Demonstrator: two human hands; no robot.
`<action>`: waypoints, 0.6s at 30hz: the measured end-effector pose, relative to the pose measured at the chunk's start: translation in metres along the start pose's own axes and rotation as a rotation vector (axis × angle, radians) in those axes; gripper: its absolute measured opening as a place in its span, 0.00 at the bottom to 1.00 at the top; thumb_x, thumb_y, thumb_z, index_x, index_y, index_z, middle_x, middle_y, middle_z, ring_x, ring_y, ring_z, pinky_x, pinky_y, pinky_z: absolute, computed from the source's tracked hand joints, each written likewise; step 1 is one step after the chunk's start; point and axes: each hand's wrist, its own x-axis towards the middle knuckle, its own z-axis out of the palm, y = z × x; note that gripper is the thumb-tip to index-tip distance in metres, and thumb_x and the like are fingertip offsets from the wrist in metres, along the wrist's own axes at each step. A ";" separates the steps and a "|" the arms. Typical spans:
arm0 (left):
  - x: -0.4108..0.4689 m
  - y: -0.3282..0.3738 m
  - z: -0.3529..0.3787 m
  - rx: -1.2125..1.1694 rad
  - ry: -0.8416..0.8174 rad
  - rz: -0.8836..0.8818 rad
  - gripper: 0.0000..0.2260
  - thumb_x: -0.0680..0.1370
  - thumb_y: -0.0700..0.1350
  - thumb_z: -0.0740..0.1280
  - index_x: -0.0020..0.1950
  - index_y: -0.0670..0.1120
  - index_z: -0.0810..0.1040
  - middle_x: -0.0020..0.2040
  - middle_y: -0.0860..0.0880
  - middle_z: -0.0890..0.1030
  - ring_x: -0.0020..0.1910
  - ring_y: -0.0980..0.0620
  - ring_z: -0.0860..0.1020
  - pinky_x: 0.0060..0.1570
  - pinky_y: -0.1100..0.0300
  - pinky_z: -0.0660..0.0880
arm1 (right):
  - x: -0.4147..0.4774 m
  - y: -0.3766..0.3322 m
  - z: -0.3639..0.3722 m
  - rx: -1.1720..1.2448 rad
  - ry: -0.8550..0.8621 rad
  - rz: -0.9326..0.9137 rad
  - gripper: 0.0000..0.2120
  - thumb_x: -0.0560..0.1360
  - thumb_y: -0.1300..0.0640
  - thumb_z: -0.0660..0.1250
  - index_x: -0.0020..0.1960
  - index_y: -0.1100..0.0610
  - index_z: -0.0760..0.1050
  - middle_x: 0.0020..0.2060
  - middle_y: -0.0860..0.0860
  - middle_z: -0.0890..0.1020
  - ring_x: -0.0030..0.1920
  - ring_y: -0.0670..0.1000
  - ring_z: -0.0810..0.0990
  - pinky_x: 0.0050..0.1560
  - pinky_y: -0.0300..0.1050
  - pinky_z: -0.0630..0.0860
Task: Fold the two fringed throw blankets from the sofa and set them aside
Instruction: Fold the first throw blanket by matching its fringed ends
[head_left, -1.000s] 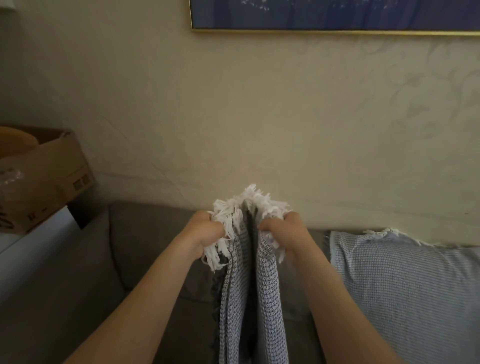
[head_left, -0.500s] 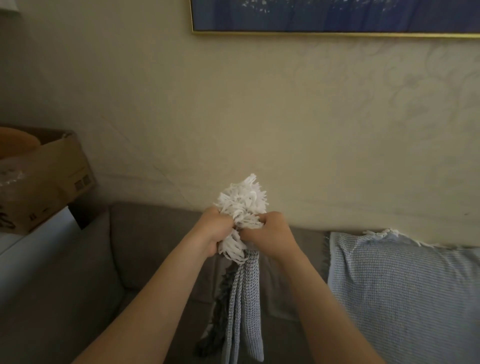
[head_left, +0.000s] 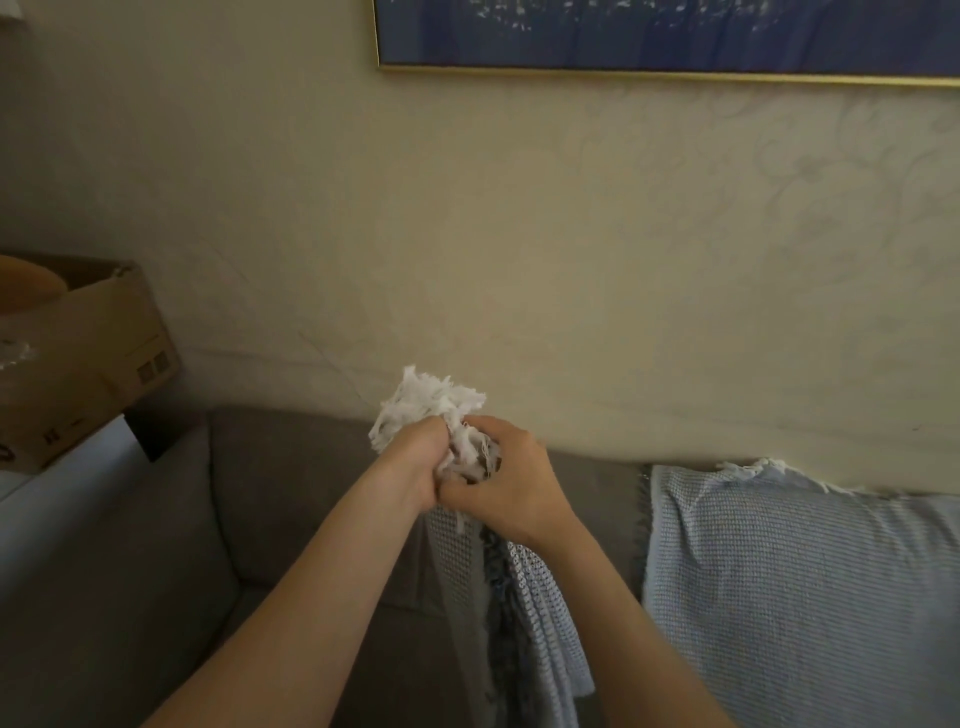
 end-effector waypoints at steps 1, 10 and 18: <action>-0.002 0.001 -0.001 -0.023 0.006 -0.012 0.15 0.85 0.36 0.56 0.50 0.35 0.83 0.37 0.38 0.86 0.32 0.42 0.86 0.25 0.55 0.81 | -0.001 0.002 -0.005 0.020 -0.050 -0.028 0.17 0.63 0.61 0.79 0.50 0.51 0.82 0.40 0.49 0.87 0.40 0.48 0.86 0.42 0.52 0.84; -0.014 0.003 0.004 -0.324 -0.058 0.027 0.15 0.81 0.36 0.57 0.64 0.37 0.78 0.59 0.34 0.83 0.58 0.36 0.83 0.51 0.40 0.84 | 0.008 0.032 -0.017 -0.139 0.017 -0.093 0.46 0.68 0.71 0.69 0.82 0.47 0.63 0.51 0.42 0.84 0.46 0.39 0.84 0.45 0.32 0.79; -0.007 0.000 -0.011 0.502 -0.062 0.466 0.26 0.74 0.26 0.70 0.69 0.46 0.75 0.70 0.44 0.74 0.57 0.52 0.81 0.45 0.69 0.81 | 0.017 0.050 -0.023 0.240 0.267 -0.031 0.36 0.70 0.66 0.71 0.76 0.56 0.66 0.47 0.53 0.88 0.45 0.48 0.86 0.44 0.44 0.81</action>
